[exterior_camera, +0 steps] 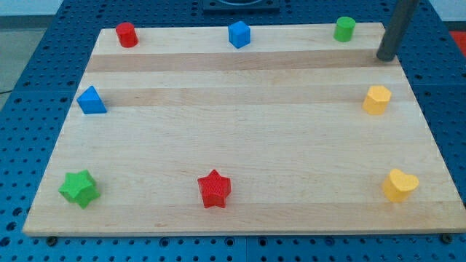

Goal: Push the green circle into the bottom left of the green star

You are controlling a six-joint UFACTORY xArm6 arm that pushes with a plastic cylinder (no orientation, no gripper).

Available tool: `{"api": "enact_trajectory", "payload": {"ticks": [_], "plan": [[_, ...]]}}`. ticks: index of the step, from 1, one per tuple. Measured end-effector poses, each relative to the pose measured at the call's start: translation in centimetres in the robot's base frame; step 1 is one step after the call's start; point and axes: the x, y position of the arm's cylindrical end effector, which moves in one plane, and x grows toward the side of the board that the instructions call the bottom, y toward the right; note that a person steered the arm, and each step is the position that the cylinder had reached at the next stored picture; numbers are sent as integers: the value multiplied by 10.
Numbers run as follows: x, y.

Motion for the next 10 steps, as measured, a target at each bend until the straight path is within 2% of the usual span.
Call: {"api": "enact_trajectory", "payload": {"ticks": [1,3,4,5,6,7,10], "plan": [[42,50],[140,70],[259,70],[266,67],[192,24],[170,-23],[108,-45]]}}
